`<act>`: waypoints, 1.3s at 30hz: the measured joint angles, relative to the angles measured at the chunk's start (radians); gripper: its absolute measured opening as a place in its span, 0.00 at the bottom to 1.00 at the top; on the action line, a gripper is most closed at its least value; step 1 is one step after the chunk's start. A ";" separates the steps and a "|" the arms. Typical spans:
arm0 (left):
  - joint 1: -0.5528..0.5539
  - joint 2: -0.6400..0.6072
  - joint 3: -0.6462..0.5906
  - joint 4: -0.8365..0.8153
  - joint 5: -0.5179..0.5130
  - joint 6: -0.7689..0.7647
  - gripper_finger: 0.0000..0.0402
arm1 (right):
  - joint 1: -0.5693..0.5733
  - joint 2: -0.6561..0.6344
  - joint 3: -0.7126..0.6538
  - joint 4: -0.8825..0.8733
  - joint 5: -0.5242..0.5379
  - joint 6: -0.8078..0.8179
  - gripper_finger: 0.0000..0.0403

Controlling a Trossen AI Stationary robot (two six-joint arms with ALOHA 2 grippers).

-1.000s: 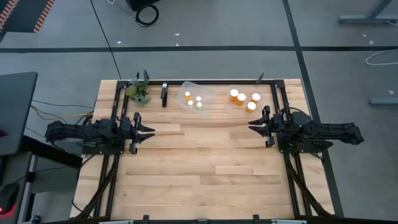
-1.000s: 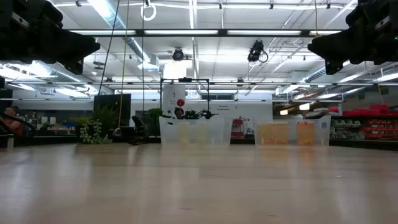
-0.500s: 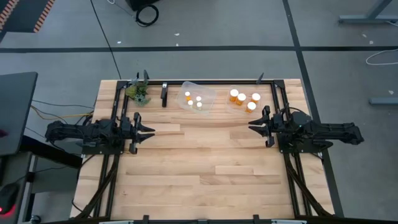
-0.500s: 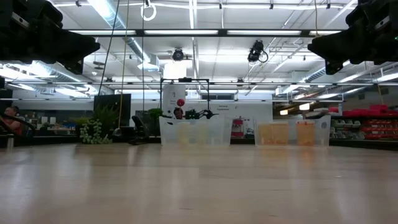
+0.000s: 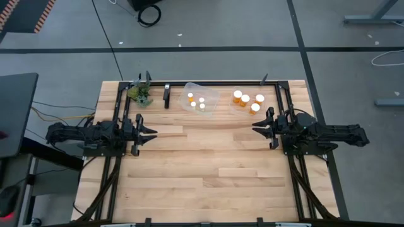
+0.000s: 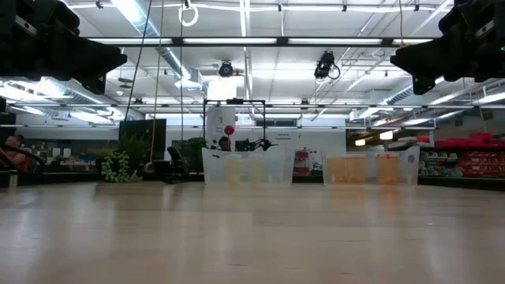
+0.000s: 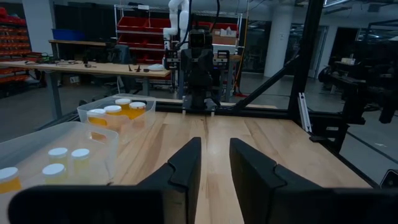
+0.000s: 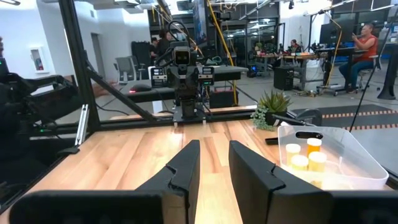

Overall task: Pick and place medicine bottles into bin by pill shape (circle, oval)
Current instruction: Return to Home Position

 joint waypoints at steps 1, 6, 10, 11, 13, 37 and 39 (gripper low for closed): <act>0.000 0.000 0.000 0.000 0.000 0.000 0.23 | 0.000 0.000 0.000 0.000 0.000 0.000 0.23; 0.000 0.000 0.000 0.000 0.000 0.000 0.22 | 0.000 0.000 0.000 0.000 0.000 0.000 0.23; 0.000 0.000 0.000 0.000 0.000 0.000 0.21 | 0.000 0.000 0.000 0.000 0.000 0.000 0.23; 0.000 0.000 0.000 0.000 0.000 0.000 0.21 | 0.000 0.000 0.000 0.000 0.000 0.000 0.23; 0.000 0.000 0.000 0.000 0.000 0.000 0.21 | 0.000 0.000 0.000 0.000 0.000 0.000 0.23; 0.000 0.000 0.000 0.000 0.000 0.000 0.23 | 0.000 0.000 0.000 0.000 0.000 0.000 0.23; 0.000 0.000 0.000 0.000 0.000 0.000 0.23 | 0.000 0.000 0.000 0.000 0.000 0.000 0.23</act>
